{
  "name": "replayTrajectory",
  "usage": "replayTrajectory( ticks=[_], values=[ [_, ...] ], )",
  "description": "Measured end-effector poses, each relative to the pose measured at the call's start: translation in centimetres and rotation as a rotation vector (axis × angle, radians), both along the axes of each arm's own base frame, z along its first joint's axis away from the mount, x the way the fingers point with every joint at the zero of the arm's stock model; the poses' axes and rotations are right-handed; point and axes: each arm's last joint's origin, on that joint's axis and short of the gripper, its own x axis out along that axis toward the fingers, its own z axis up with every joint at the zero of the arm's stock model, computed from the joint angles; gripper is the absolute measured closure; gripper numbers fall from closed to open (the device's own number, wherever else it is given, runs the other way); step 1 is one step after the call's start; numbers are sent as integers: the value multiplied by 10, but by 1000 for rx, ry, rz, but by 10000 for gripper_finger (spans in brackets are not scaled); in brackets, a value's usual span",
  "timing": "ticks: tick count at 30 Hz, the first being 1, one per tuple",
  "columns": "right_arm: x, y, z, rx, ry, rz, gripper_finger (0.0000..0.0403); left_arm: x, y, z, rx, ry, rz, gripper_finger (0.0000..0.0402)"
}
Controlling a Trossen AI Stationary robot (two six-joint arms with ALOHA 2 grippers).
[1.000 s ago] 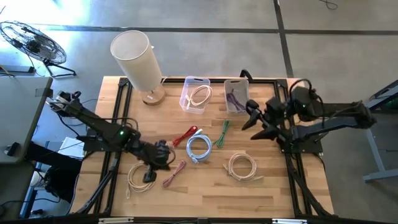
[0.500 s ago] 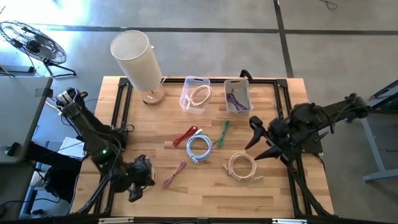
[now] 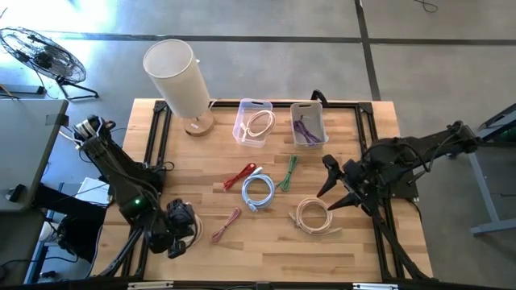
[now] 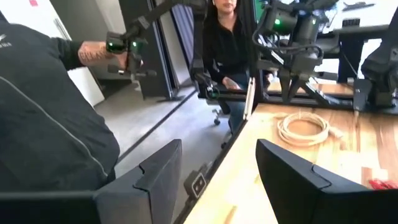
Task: Pick & Place USB Port
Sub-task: Put the left light yellow hdmi cable into the transparent bin
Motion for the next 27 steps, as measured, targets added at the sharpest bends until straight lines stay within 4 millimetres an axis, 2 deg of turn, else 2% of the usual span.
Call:
replayTrajectory(
  ticks=[4,7,13,16,20,27],
  values=[
    [0,0,-1,-6,10,0,204,-4,1,-3,-56,114,9,377],
    [0,0,-1,-26,-6,2,204,-6,0,-3,-86,160,-11,347],
    [0,0,-1,-53,-28,-5,204,-5,1,-4,-53,134,5,267],
    [0,-1,-1,-59,-32,-6,204,-4,1,-3,-37,109,-1,243],
    [0,-1,-1,-60,-32,-6,204,3,-8,-12,-38,105,-2,237],
    [0,-1,-2,-64,-24,-5,204,15,-26,-47,38,213,-13,236]
  ],
)
